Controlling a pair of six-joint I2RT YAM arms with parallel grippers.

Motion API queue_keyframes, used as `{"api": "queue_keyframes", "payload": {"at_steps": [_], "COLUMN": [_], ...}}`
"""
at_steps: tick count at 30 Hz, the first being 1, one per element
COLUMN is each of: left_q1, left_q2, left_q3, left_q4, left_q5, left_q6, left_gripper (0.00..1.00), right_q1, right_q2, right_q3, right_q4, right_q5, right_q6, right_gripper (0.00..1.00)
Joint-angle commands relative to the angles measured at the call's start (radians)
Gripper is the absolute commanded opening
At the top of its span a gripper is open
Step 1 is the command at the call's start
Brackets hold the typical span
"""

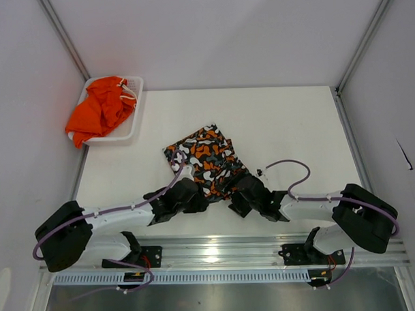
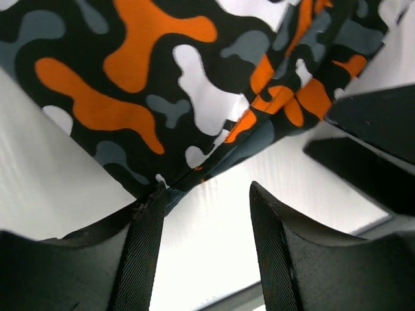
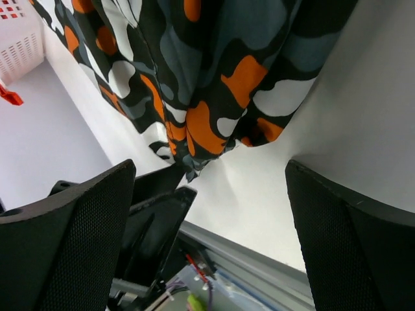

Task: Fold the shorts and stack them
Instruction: Fold the shorts

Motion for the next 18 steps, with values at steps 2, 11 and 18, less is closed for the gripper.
{"api": "queue_keyframes", "payload": {"at_steps": [2, 11, 18], "left_q1": [-0.027, 0.01, 0.149], "left_q2": [-0.043, -0.199, -0.27], "left_q3": [0.089, 0.238, 0.204], "left_q4": [-0.061, -0.365, -0.379], "left_q5": [0.002, -0.004, 0.117], "left_q6": [-0.026, 0.049, 0.101], "left_gripper": [0.59, 0.7, 0.71], "right_q1": [-0.028, -0.065, -0.06], "right_q2": [-0.055, 0.055, 0.192], "right_q3": [-0.022, 0.034, 0.134], "right_q4": [-0.018, 0.025, 0.031], "right_q5": [0.012, -0.052, -0.052], "right_q6": [-0.129, -0.201, -0.215], "right_gripper": [0.97, 0.92, 0.87]}}
